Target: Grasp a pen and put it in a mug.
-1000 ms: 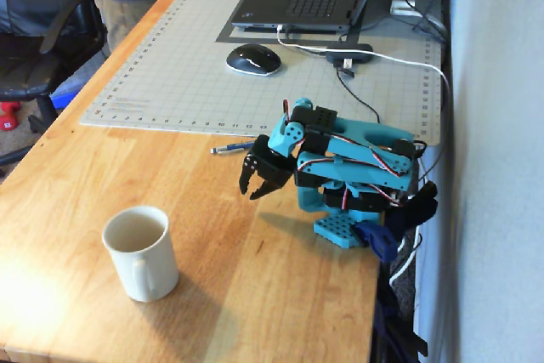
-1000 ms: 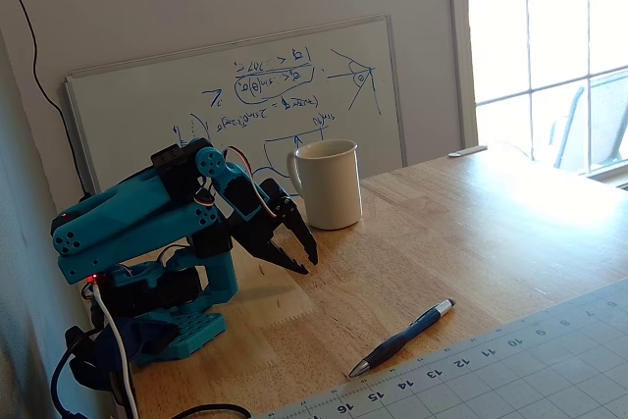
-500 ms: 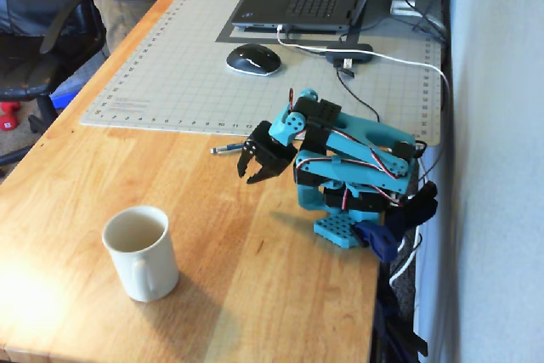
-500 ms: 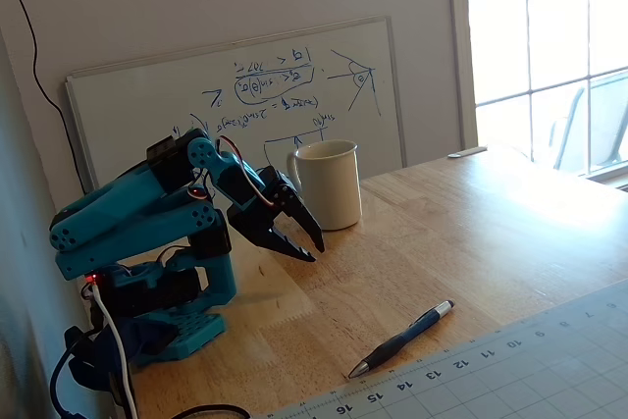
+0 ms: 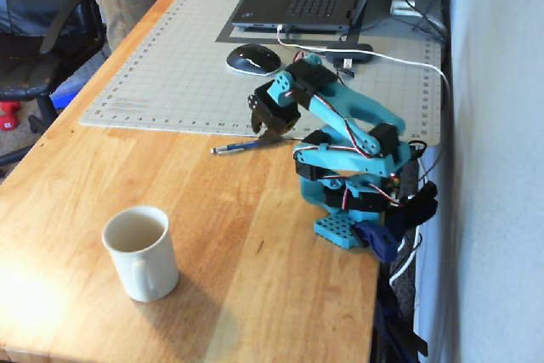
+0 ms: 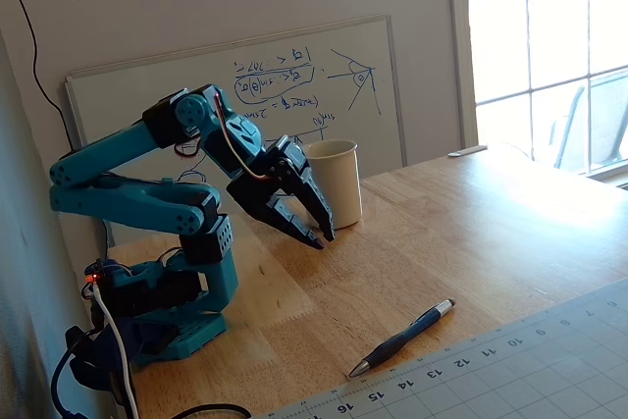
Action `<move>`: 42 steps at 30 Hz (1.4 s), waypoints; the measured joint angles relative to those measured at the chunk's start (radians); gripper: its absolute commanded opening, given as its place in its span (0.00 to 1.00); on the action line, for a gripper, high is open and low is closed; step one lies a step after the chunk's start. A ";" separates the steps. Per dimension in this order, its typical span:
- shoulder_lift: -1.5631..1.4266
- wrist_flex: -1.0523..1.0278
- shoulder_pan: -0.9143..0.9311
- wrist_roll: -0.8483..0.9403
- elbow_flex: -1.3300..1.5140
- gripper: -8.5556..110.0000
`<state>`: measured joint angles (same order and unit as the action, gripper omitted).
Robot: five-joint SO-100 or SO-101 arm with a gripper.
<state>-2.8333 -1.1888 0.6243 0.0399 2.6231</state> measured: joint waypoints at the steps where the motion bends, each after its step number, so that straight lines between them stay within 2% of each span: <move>1: 0.043 0.000 0.018 0.000 -0.026 0.12; 11: 0.529 0.000 0.081 0.000 -0.261 0.25; 16: 0.764 0.000 0.086 -0.021 -0.393 0.25; 29: 1.172 0.000 0.144 -0.290 -0.696 0.25; 42: 1.471 0.000 0.167 -0.327 -0.982 0.25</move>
<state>-1.3622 -1.1888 0.7915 -0.2869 1.6414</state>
